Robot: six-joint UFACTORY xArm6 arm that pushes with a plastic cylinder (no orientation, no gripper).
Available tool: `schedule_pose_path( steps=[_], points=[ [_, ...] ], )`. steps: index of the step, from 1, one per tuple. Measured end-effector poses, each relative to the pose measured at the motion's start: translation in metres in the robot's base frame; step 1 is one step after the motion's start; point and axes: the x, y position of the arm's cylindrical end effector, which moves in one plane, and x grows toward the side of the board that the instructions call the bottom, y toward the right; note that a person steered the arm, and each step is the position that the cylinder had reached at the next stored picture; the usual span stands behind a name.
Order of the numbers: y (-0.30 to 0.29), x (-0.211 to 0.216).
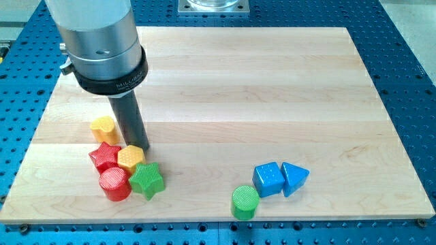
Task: Point your arm at bottom left to the red circle
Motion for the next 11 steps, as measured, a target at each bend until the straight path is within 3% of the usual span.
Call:
schedule_pose_path(
  steps=[1,2,3,5,6,9,11],
  points=[
    [0.000,0.000],
    [0.035,-0.001],
    [0.086,0.031],
    [0.114,0.108],
    [0.104,0.108],
    [-0.055,0.108],
    [-0.047,0.106]
  ],
)
